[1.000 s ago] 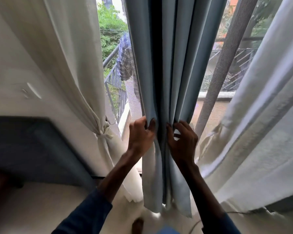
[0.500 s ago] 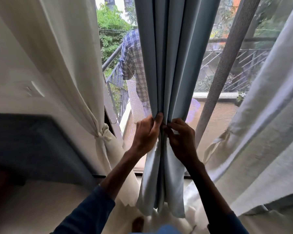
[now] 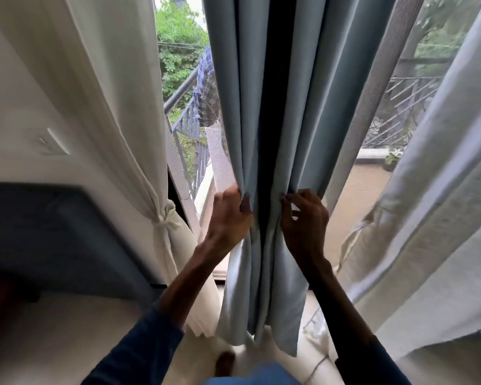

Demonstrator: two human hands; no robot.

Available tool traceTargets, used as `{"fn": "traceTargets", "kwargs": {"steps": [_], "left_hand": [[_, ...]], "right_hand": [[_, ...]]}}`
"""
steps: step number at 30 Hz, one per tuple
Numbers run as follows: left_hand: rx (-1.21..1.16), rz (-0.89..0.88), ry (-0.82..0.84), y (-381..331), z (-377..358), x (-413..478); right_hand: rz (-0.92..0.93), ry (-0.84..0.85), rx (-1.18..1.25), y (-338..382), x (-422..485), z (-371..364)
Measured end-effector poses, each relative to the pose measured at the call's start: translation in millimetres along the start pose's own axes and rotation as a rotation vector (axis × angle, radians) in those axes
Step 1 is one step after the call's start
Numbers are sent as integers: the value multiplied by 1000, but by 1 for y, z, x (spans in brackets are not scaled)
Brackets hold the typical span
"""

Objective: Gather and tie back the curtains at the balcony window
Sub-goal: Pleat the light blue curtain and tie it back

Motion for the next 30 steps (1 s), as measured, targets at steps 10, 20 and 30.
{"fn": "traceTargets", "kwargs": {"steps": [10, 20, 30], "left_hand": [[-175, 149, 122, -25, -2, -11], [-41, 194, 68, -10, -17, 3], [139, 190, 22, -14, -12, 10]], "right_hand": [[94, 150, 121, 25, -18, -24], [-307, 2, 306, 6, -14, -5], [-118, 222, 269, 21, -29, -16]]}}
Point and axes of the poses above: each hand's wrist, its own x-axis towards the middle knuckle, its own z-axis out of the back of the hand, y = z × x, the point moved 7 cm from there along x, towards the middle knuckle, and after that the axes turned 11 degrees about -y, right-handed, at the moved point
